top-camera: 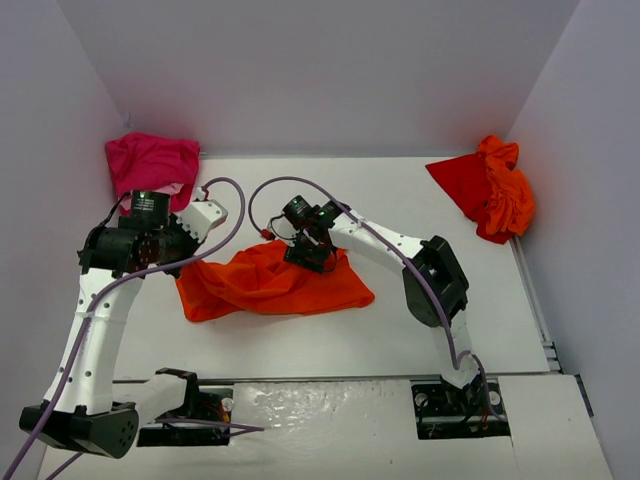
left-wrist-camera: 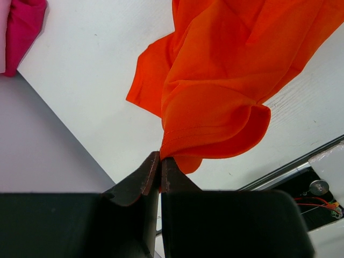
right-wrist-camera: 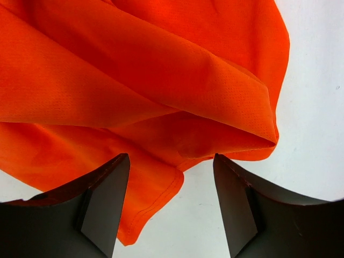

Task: Fold and stack the t-shirts
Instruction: Flatten out the tshirt

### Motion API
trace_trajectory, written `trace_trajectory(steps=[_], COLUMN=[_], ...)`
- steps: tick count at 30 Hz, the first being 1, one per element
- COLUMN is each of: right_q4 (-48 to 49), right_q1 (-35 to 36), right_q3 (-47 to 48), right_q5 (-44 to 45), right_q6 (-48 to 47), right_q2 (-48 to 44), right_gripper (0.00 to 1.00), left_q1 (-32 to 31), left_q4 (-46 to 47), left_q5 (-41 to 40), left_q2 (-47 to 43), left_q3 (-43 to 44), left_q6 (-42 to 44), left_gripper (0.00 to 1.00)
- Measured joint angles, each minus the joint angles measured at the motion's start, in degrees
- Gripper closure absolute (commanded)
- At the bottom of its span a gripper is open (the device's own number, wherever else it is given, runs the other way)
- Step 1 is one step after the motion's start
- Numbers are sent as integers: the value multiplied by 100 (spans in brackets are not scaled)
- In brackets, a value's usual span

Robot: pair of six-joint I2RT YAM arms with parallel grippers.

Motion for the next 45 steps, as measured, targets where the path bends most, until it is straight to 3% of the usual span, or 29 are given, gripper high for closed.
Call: trace_trajectory(steps=[22,28,31,33,45], right_q4=[999,1158,1233,1273,1400], right_q1=[39,189,240,257,228], right_q3=[-39,-37,-58,-111,-411], right_q5=[1544,2048,2191,2285,2779], right_q6=[1441,1547,1549,1544,1202], right_q2=[775,900,938,941,850], right_gripper=[42,62,89,99,100], left_q1=[0,0,0,0,0], left_q4=[162,175,179,180,237], left_q5=[-126,-180,-203,-211,-309], left_q2=[-44,-61,-61,-61,-62], left_q3=[-298,-367,-368,-368,-368], left_q6=[17,25,40,44,56], left_gripper=[100,100,100,100,100])
